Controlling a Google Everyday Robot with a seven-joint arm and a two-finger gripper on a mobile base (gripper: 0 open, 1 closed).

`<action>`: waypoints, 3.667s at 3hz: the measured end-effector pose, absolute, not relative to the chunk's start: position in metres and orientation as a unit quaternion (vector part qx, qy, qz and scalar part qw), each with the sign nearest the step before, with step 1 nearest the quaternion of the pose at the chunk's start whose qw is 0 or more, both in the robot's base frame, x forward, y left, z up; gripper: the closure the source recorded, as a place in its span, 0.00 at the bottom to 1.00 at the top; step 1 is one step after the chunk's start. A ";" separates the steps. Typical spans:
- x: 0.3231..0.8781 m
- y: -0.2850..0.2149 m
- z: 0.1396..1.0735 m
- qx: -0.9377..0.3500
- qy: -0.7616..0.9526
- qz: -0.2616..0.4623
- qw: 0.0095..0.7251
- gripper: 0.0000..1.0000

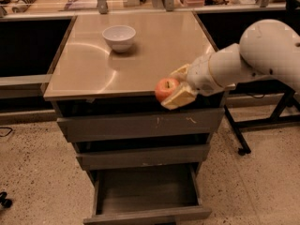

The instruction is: Pick apple from bottom drawer and place on counter

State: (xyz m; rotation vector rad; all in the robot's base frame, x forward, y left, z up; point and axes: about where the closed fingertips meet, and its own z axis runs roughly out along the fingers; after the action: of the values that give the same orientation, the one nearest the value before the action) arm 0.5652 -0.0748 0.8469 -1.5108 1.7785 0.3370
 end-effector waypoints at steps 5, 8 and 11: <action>0.714 -0.074 0.851 -0.482 0.761 0.181 0.394 1.00; 0.714 -0.077 0.833 -0.460 0.773 0.206 0.385 0.58; 0.714 -0.076 0.832 -0.460 0.773 0.206 0.385 0.00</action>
Offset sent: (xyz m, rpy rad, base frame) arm 0.1539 0.0133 0.0621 0.0628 -0.0724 -0.1010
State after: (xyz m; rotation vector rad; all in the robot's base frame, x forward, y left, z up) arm 0.7143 -0.0762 0.8322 -1.1725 1.9695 0.5256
